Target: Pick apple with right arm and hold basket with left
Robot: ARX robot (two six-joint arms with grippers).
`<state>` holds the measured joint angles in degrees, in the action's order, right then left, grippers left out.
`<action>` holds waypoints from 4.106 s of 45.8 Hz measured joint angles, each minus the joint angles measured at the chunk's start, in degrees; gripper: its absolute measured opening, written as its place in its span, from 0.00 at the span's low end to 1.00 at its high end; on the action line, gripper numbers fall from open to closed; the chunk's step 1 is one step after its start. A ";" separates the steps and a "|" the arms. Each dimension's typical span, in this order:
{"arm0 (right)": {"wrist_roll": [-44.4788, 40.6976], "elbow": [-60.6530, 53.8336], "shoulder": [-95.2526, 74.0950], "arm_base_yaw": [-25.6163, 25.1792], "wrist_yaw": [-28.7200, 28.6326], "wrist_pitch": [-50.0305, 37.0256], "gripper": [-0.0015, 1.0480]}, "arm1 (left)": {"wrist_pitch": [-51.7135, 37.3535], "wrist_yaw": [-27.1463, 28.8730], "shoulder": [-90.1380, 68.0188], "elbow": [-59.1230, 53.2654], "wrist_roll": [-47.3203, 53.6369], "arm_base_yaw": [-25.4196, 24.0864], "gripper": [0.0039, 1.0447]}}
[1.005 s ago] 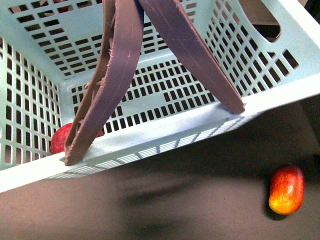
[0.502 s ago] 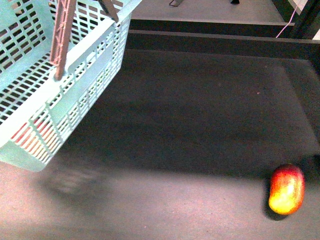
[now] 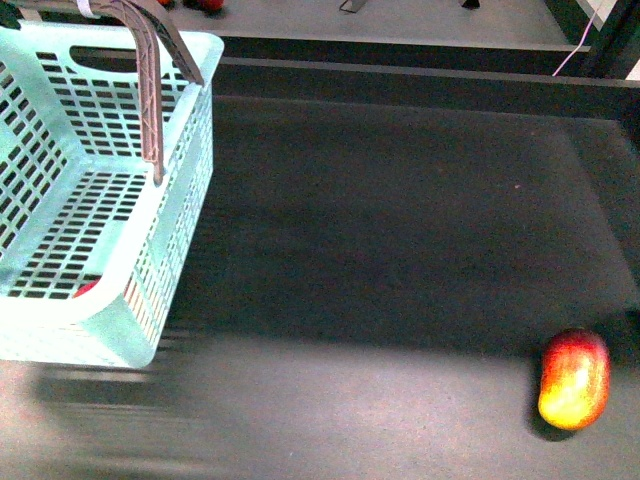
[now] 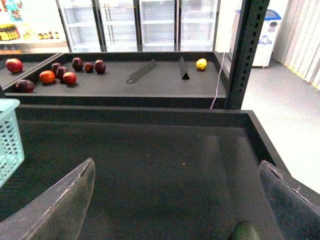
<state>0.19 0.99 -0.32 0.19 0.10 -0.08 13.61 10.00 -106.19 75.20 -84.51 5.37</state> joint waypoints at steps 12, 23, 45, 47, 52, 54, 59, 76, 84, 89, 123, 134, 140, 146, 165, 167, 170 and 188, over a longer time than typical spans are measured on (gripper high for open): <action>0.00 0.00 0.00 0.00 0.02 0.00 0.92 | -1.31 -2.60 -4.26 0.59 0.81 -0.42 0.17; 0.00 0.00 0.00 0.00 0.02 0.00 0.92 | -2.08 -3.74 -6.27 0.72 2.36 -0.87 0.17; 0.00 0.00 0.00 0.00 0.02 0.00 0.92 | -6.27 -3.61 -2.67 -5.03 -1.84 -0.46 0.54; 0.00 0.00 0.00 0.00 0.02 0.00 0.92 | -6.34 -3.52 -0.76 -5.86 -2.25 -0.42 0.63; 0.00 0.00 0.00 0.00 0.02 0.00 0.92 | -3.06 -1.79 4.28 -6.58 -1.68 -0.39 0.85; 0.00 0.00 0.00 0.00 0.02 0.00 0.92 | -1.16 -1.66 6.29 -6.58 -0.76 -0.39 0.93; 0.00 0.00 0.00 0.00 0.02 0.00 0.92 | 3.72 -2.03 12.81 -7.15 2.45 -0.04 0.94; 0.00 0.00 0.00 0.00 0.04 0.00 0.92 | -50.31 -2.38 33.92 -40.00 70.44 2.82 0.49; 0.02 0.00 0.00 0.00 0.04 0.00 0.92 | -54.97 -4.13 40.65 -51.21 81.64 0.57 0.14; 0.00 0.00 0.00 0.00 0.04 0.00 0.92 | -55.76 -5.29 43.43 -55.01 82.75 0.04 0.03; 0.00 0.00 0.00 0.00 0.02 0.00 0.92 | -45.46 -10.01 70.84 -72.13 83.87 -5.16 0.03; 0.00 0.00 0.00 0.00 0.02 0.02 0.92 | -40.96 -9.99 78.55 -74.38 83.91 -5.16 0.03; 0.00 0.00 0.00 0.00 0.02 0.02 0.92 | -36.63 -10.01 83.03 -74.38 83.91 -5.16 0.03; 0.00 0.00 0.00 0.00 0.02 0.02 0.92 | -33.20 -10.01 86.64 -74.38 83.91 -5.16 0.03; 0.00 0.00 0.00 0.00 0.02 0.02 0.92 | -26.03 -10.01 93.83 -74.38 83.91 -5.16 0.03; 0.02 0.00 0.00 0.00 0.04 0.02 0.92 | -25.44 -10.01 94.40 -74.38 83.91 -5.16 0.03; 0.00 0.00 0.00 0.00 0.04 0.02 0.92 | -24.46 -9.99 95.36 -74.38 83.91 -5.16 0.03; 0.00 0.00 0.02 0.00 0.02 0.02 0.92 | -13.73 -9.99 105.81 -74.36 83.91 -5.16 0.03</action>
<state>0.19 0.99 -0.30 0.19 0.12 -0.05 -0.12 0.01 -0.38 0.84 -0.60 0.21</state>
